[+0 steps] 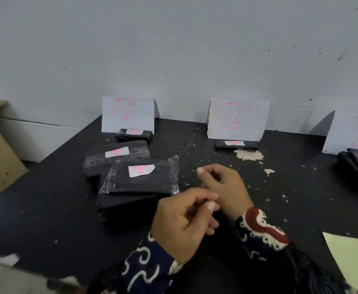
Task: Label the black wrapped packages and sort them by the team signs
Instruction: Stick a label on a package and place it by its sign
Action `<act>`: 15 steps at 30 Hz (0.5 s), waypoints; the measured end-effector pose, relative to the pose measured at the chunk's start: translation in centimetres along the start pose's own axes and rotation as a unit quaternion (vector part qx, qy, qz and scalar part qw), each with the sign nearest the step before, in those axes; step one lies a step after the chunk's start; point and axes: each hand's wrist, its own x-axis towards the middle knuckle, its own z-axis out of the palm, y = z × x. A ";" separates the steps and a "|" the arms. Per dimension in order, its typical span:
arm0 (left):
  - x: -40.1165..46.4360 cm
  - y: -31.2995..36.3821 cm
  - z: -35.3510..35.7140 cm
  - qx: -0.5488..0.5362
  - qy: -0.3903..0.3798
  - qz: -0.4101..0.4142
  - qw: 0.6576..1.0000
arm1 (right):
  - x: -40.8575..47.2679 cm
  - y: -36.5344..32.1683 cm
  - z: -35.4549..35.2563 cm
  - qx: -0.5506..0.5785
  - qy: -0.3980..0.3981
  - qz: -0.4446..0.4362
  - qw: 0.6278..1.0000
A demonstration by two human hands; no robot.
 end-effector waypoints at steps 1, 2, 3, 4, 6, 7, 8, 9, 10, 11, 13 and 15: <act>-0.1 0.4 -0.9 0.014 0.032 0.014 0.999 | -0.1 -0.3 0.8 0.010 -0.010 0.002 1.000; 0.0 0.5 -1.9 0.058 0.080 0.042 0.994 | -0.2 -0.5 1.6 0.019 -0.014 0.005 1.000; 0.3 0.3 -3.2 0.128 0.139 0.075 0.979 | -0.3 -0.6 2.4 0.023 -0.016 0.010 1.000; 0.7 -0.2 -4.6 0.211 0.200 0.100 0.952 | -0.3 -0.7 3.0 0.018 -0.019 0.017 1.000; 1.2 -1.3 -7.4 0.351 0.292 0.108 0.883 | -0.3 -0.4 3.9 0.001 -0.041 0.028 0.999; 1.4 -1.8 -8.6 0.395 0.310 0.084 0.861 | -0.3 -0.3 4.2 0.000 -0.058 0.031 0.998; 1.6 -2.2 -9.7 0.423 0.312 0.030 0.850 | -0.3 -0.1 4.4 -0.001 -0.077 0.033 0.996; 1.9 -2.4 -10.6 0.444 0.297 -0.052 0.844 | -0.3 0.0 4.5 -0.002 -0.095 0.036 0.995; 2.1 -2.6 -11.2 0.470 0.265 -0.147 0.829 | -0.4 0.1 4.5 -0.003 -0.107 0.039 0.994; 2.4 -2.6 -11.5 0.501 0.225 -0.227 0.805 | -0.4 0.1 4.4 -0.002 -0.113 0.041 0.993; 2.8 -2.6 -11.6 0.539 0.162 -0.287 0.775 | -0.4 0.1 4.2 0.005 -0.120 0.036 0.992; 3.1 -2.5 -10.9 0.541 0.157 -0.263 0.783 | -0.6 0.0 3.8 0.021 -0.119 0.025 0.992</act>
